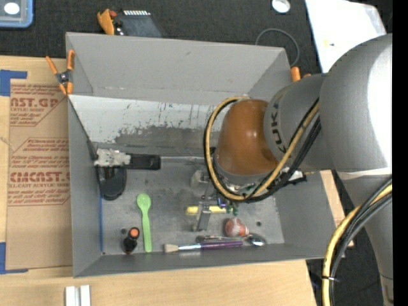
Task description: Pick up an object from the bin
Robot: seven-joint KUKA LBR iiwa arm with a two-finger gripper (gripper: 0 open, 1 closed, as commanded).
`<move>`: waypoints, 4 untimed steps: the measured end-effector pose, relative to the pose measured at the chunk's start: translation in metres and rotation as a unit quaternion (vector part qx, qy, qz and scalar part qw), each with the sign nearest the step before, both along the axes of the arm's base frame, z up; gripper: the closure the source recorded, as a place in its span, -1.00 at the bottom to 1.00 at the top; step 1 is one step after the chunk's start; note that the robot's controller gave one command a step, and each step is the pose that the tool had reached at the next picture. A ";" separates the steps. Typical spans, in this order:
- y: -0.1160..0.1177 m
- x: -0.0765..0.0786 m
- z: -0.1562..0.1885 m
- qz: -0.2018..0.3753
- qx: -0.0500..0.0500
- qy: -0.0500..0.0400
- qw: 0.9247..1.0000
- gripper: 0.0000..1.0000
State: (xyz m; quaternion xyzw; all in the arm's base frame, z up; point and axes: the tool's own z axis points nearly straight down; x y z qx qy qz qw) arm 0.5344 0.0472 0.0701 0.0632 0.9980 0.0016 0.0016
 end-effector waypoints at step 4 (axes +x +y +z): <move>-0.018 -0.003 0.000 -0.028 0.001 -0.002 1.000 1.00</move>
Offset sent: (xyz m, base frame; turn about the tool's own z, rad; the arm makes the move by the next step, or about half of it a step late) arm -0.0038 -0.0184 -0.0001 0.0558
